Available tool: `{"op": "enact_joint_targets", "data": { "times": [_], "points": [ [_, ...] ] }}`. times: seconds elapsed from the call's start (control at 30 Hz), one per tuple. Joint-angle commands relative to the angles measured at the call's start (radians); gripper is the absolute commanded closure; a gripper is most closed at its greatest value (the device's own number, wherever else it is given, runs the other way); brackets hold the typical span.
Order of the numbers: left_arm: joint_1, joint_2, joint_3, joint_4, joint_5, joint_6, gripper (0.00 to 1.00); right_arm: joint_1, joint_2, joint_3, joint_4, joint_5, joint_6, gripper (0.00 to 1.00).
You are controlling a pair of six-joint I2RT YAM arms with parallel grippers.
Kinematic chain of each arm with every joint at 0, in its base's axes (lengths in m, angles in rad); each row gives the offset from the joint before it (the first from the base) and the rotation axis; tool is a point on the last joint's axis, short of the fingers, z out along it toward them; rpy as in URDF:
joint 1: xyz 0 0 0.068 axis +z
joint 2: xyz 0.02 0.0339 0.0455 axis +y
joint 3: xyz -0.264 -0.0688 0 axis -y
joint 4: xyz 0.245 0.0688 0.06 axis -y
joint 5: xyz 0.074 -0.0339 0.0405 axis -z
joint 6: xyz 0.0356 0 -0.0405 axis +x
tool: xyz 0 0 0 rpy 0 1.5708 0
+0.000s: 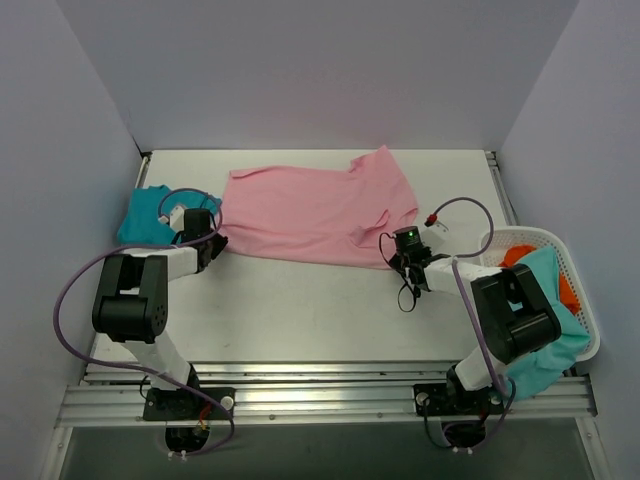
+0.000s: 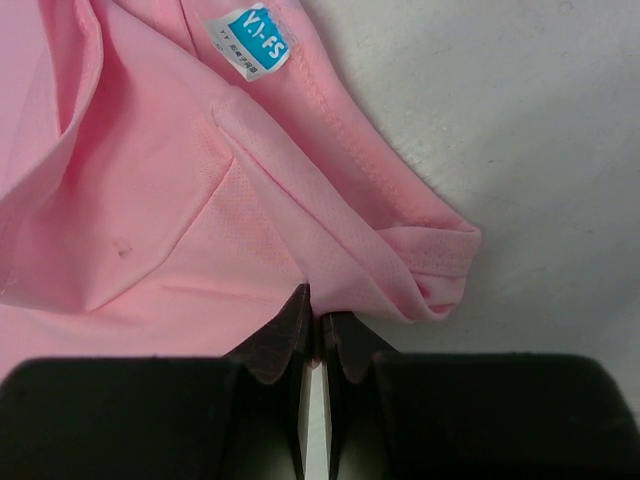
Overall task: Fold and stack the t-shirts
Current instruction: Fold the flattened tshirt in 1/3 of the way
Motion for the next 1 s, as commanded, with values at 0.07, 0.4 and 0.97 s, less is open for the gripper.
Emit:
{"op": "enact_joint_targets", "data": {
  "times": [0.07,0.4,0.97],
  "points": [
    [-0.002,0.051,0.059,0.004,-0.003,0.017,0.91,-0.012,0.009,0.028,-0.046,0.029,-0.014,1.0],
    [-0.004,-0.139,-0.065,-0.051,-0.02,0.022,0.98,-0.042,-0.089,0.013,-0.16,0.11,0.011,1.0],
    [-0.034,-0.53,-0.31,-0.184,0.025,-0.02,0.09,-0.019,-0.521,-0.11,-0.448,0.142,0.088,0.06]
  ]
}}
